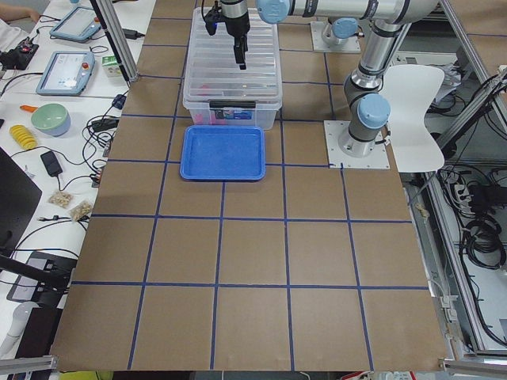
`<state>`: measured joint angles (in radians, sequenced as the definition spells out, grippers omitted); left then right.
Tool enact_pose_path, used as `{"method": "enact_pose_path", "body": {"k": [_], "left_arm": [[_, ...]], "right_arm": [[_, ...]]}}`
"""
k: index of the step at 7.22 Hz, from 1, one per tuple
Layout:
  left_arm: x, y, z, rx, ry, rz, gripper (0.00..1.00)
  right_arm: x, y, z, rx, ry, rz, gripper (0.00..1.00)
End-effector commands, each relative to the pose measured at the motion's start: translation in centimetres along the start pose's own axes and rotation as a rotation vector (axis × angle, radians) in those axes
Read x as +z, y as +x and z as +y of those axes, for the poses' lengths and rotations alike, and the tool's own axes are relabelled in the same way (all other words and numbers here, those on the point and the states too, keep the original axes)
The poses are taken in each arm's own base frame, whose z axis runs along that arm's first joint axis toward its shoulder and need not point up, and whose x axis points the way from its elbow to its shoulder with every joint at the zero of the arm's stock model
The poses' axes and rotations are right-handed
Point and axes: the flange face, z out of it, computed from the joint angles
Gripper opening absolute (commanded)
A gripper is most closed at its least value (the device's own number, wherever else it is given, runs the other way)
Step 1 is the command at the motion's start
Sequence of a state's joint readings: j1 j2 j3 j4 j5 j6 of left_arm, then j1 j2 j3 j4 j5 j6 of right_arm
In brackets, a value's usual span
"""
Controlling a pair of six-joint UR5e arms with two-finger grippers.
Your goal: Place red block in blue tray from box
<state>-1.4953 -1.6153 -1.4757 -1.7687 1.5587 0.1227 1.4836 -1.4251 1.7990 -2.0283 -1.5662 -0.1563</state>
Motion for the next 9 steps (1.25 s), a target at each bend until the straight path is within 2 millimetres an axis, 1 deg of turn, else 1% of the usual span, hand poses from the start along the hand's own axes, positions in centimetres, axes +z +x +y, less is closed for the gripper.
{"method": "enact_pose_path", "body": {"k": [1, 4, 5, 7, 9], "left_arm": [[-0.1, 0.0, 0.1, 0.000, 0.002, 0.001, 1.00], [-0.1, 0.0, 0.1, 0.002, 0.002, 0.000, 1.00], [-0.1, 0.0, 0.1, 0.000, 0.003, 0.001, 1.00], [-0.5, 0.1, 0.2, -0.003, 0.017, -0.002, 1.00], [-0.4, 0.0, 0.2, 0.002, 0.019, -0.005, 1.00]], "right_arm": [[0.3, 0.9, -0.2, -0.003, 0.001, 0.001, 1.00], [0.3, 5.2, -0.3, 0.040, -0.003, 0.007, 1.00], [0.1, 6.0, -0.4, 0.026, -0.001, 0.012, 1.00], [0.0, 9.4, -0.1, 0.019, -0.008, 0.015, 1.00], [-0.1, 11.4, 0.1, 0.015, -0.009, 0.018, 1.00]]}}
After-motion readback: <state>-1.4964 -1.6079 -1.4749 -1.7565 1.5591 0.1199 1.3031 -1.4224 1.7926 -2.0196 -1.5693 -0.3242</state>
